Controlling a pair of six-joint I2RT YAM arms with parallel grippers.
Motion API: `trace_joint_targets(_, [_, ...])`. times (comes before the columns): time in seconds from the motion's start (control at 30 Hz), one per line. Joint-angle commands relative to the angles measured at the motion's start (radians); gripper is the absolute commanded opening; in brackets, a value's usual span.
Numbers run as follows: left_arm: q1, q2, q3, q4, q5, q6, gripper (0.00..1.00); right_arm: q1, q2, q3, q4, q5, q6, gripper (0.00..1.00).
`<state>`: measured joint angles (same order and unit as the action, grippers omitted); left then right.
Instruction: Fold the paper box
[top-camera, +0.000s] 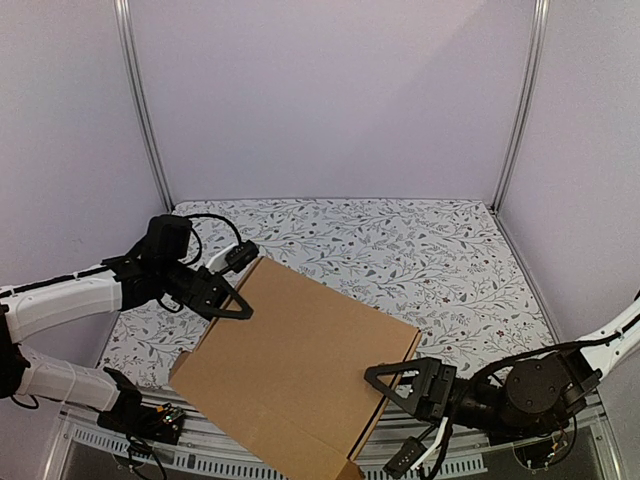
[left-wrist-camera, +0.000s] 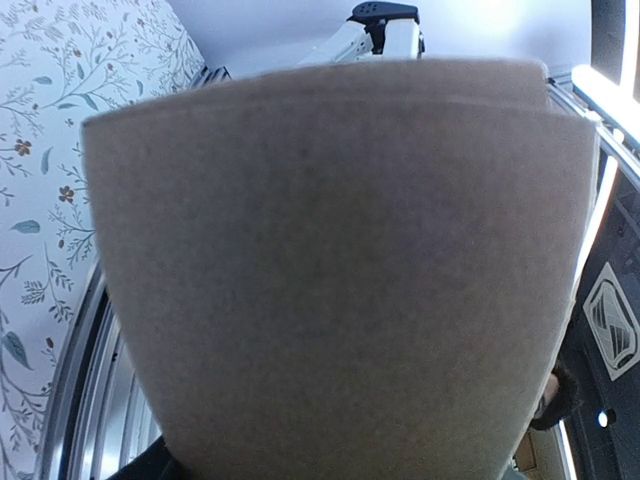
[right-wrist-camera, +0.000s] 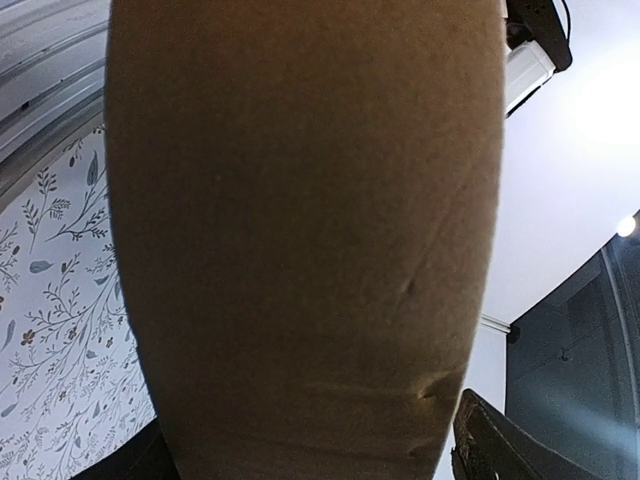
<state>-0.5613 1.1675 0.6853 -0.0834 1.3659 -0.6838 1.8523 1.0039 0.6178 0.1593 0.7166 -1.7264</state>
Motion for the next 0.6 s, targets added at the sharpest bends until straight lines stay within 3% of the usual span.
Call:
trace_joint_targets(0.0, [-0.009,0.009,0.022,0.013,-0.002,0.019,0.34,0.011,0.009,0.013,0.075,-0.029,0.047,0.85])
trace_joint_targets(0.23, [-0.005,0.044,0.028,0.031,-0.004,0.02,0.34,0.015,0.016,0.006,0.089,-0.032,0.069,0.78])
trace_joint_targets(0.4, [-0.001,0.057,0.03,0.036,-0.004,0.02,0.34,0.015,0.015,0.003,0.089,-0.008,0.078,0.65])
trace_joint_targets(0.5, [0.003,0.056,0.03,0.034,-0.011,0.019,0.4,0.015,0.015,0.0,0.091,0.01,0.083,0.57])
trace_joint_targets(0.57, [0.006,0.055,0.028,0.032,-0.016,0.023,0.5,0.015,0.013,0.002,0.093,0.022,0.093,0.53])
